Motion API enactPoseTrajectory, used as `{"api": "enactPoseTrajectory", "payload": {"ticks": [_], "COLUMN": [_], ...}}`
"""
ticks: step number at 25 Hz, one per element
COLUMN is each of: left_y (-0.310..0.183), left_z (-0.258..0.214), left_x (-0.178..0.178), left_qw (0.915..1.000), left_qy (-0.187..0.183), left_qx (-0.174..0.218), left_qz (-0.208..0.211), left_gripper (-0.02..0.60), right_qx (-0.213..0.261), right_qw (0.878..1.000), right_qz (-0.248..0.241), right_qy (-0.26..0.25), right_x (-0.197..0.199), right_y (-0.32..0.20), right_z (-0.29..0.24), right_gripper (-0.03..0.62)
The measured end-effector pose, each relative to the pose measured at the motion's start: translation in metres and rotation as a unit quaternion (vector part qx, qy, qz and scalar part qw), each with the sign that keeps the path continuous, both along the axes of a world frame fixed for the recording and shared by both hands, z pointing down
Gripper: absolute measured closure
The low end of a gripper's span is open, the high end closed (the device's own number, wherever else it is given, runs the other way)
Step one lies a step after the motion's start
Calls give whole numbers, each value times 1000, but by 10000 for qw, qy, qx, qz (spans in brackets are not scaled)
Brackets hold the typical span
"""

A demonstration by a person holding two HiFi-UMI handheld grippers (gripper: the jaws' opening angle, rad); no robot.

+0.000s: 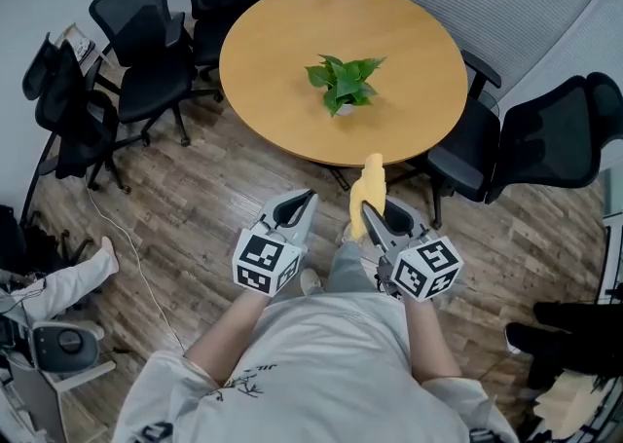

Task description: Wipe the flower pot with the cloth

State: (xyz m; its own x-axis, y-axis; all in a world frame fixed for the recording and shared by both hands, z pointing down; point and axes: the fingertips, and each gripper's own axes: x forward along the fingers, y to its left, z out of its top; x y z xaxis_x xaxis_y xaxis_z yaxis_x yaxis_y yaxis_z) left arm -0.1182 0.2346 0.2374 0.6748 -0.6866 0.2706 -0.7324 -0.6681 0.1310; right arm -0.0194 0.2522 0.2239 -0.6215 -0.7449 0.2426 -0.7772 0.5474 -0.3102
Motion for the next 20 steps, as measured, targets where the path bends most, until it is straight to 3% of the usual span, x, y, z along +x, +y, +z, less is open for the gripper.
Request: {"api": "enactPoseTrajectory", "payload": {"ticks": [6, 20], "left_y": [-47, -163], "left_z": [-3, -10], "left_x": [5, 58], "left_qw": [9998, 9988], "left_qy": [-16, 52], "left_qx": [8, -17], "left_qz": [-203, -485], "left_gripper": [571, 570], "right_qx": [37, 127], "right_qw": [9997, 9977], "right_qz": [-224, -652], "right_qy": [65, 149], "right_x": [6, 53], "right_y": [-48, -172], "right_z": [-2, -9], "right_gripper": [496, 494]}}
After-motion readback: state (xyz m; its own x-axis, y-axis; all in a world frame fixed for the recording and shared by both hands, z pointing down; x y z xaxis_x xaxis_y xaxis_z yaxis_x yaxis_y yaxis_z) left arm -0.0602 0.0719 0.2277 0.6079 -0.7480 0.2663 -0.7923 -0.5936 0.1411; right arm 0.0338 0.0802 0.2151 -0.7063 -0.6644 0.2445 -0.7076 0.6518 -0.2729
